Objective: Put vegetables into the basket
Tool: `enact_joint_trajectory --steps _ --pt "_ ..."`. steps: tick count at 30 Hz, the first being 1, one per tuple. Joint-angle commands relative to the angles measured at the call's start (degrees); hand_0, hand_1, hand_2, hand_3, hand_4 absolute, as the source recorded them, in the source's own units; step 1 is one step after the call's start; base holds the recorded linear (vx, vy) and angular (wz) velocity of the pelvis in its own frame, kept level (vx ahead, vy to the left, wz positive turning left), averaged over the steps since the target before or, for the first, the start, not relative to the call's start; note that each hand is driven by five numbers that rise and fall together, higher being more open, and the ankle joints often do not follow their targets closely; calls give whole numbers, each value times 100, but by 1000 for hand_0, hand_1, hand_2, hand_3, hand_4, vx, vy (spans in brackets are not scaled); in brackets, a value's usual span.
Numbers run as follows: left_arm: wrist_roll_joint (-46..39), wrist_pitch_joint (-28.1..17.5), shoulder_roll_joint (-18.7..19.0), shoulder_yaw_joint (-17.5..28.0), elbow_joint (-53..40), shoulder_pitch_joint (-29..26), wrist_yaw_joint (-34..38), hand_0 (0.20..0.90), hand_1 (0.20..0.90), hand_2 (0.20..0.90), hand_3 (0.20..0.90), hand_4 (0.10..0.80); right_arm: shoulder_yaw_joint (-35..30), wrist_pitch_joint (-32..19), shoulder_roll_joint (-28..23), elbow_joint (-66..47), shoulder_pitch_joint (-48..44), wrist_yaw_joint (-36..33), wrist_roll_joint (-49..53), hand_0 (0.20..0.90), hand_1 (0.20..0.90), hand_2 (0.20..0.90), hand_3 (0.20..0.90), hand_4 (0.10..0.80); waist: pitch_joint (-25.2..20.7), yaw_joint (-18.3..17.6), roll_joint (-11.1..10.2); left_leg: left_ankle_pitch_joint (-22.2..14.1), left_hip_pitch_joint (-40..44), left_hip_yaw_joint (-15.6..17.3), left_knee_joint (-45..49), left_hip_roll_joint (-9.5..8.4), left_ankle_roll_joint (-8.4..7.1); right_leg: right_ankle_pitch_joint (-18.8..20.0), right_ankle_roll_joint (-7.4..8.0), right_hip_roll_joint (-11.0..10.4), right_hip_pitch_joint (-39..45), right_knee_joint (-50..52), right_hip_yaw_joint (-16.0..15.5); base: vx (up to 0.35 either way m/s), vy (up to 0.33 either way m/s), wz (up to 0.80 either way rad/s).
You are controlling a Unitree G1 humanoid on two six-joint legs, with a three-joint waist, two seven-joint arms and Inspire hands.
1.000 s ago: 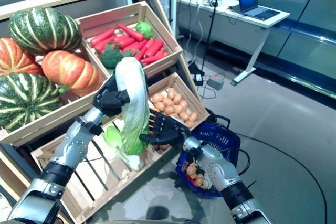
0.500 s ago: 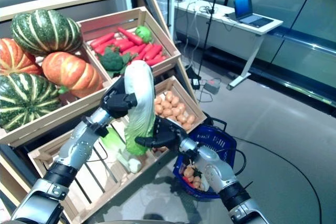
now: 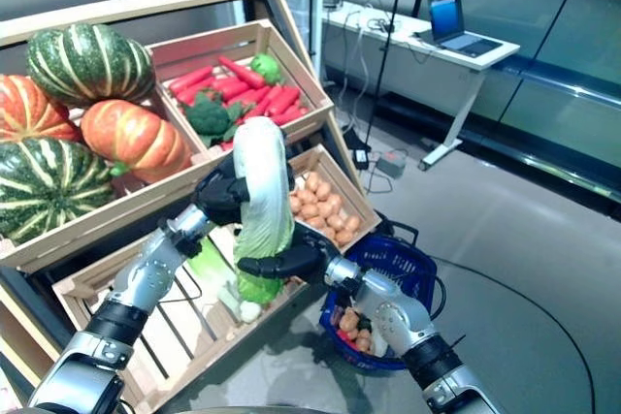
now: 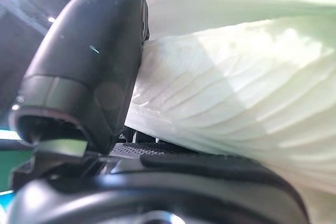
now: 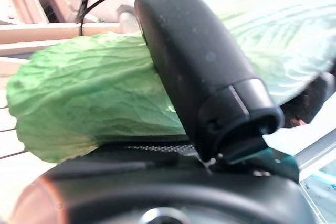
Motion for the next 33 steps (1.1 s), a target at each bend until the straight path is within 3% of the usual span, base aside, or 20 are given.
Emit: enact_joint_trajectory --steps 1,8,9,13,15,17,18,19,33 --pt "-558 13 -1000 -572 226 -857 -716 300 300 300 300 400 -462 -711 1106 -659 -1437 633 1264 300 300 300 300 400 -321 -54 -148 -734 10 30 9 -338 154 -639 -165 33 347 13 31 0 0 0" --pt "-503 -27 -958 -485 237 -798 -817 302 302 302 302 402 -563 -718 1012 -572 -1357 561 1204 300 300 300 300 400 -324 -57 -154 -734 2 35 9 -342 162 -631 -162 24 340 13 38 0 0 0" --pt "-490 -50 -946 -481 235 -798 -826 382 382 382 382 455 -576 -726 1005 -546 -1339 583 1198 300 300 300 300 400 -325 -57 -155 -735 1 35 9 -343 162 -628 -159 22 338 13 37 0 0 0" --pt "-509 -70 -903 -448 189 -822 -868 368 368 368 368 445 -605 -702 982 -509 -1294 610 1181 300 300 300 300 400 -321 -64 -153 -727 -9 34 9 -342 166 -616 -157 16 324 13 39 0 0 0" --pt "-539 -84 -894 -440 186 -858 -842 434 434 434 434 489 -597 -692 984 -485 -1298 588 1174 300 300 300 300 400 -319 -67 -154 -725 -11 36 9 -341 166 -612 -156 16 322 13 38 0 0 0" --pt "-544 -116 -904 -427 144 -855 -795 571 571 571 571 580 -595 -651 979 -489 -1277 531 1176 300 300 300 300 400 -307 -69 -155 -715 -18 29 9 -342 164 -609 -159 16 317 13 43 0 0 0" --pt "-550 -122 -895 -411 132 -854 -778 789 789 789 789 726 -603 -627 977 -480 -1253 532 1160 300 300 300 300 400 -304 -71 -155 -715 -18 29 9 -342 165 -609 -159 17 317 13 45 0 0 0" --pt "-563 -112 -874 -405 92 -834 -730 900 900 900 900 800 -602 -619 970 -473 -1226 536 1151 300 300 300 300 400 -300 -74 -153 -711 -17 30 9 -342 162 -606 -159 15 318 13 46 0 0 0" --pt "-269 -91 -640 141 320 -331 -486 900 900 900 900 800 -946 -555 865 -361 -500 571 1220 300 300 300 300 400 -272 -102 -151 -682 -52 101 9 -315 162 -579 -143 15 242 13 66 -1 0 0"
